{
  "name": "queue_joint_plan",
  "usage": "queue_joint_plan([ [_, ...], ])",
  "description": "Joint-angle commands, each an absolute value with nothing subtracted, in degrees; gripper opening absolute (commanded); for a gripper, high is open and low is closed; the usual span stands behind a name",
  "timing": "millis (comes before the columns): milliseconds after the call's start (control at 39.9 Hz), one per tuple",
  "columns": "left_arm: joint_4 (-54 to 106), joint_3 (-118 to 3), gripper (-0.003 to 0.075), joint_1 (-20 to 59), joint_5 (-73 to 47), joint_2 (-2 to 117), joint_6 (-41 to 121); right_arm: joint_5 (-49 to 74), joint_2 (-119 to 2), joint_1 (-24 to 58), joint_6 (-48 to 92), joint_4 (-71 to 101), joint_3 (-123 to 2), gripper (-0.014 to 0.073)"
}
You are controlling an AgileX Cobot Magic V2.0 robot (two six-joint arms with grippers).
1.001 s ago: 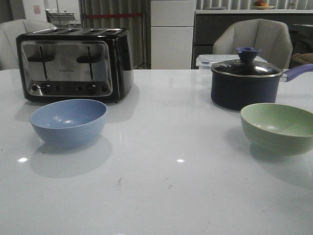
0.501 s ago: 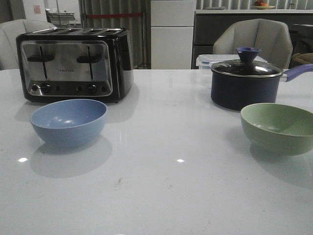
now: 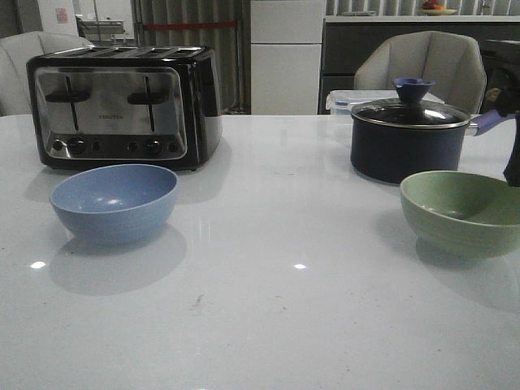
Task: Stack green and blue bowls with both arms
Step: 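Lower the right gripper to the pale green bowl rim and grasp it, then lift the green bowl with the right gripper and carry it toward the table center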
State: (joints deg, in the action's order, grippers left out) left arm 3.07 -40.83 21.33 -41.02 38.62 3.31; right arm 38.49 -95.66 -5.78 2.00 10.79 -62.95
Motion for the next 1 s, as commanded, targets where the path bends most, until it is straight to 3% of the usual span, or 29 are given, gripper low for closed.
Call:
queue_joint_plan([
  [0, 3.4, -42.8, 0.0526, 21.8, -37.1, 38.9, 3.3, 35.8, -96.5, -6.3, 2.7, 11.6, -66.1, 0.0509],
  [125, 3.4, -42.8, 0.0526, 21.8, -37.1, 38.9, 3.3, 35.2, -99.5, -6.3, 2.7, 11.6, -67.1, 0.0435],
  [476, 3.4, -42.8, 0.0526, 21.8, -37.1, 38.9, 3.3, 35.2, -99.7, -6.0, 4.6, 11.6, -67.1, 0.0125],
  [701, 3.4, -42.8, 0.0526, 21.8, -37.1, 38.9, 3.3, 39.1, -95.6, -2.1, 8.1, 11.7, -69.5, 0.0094],
  [976, 3.4, -42.8, 0.0526, 21.8, -37.1, 38.9, 3.3, 46.8, -94.7, 10.8, 9.9, 12.1, -78.4, 0.0094],
])
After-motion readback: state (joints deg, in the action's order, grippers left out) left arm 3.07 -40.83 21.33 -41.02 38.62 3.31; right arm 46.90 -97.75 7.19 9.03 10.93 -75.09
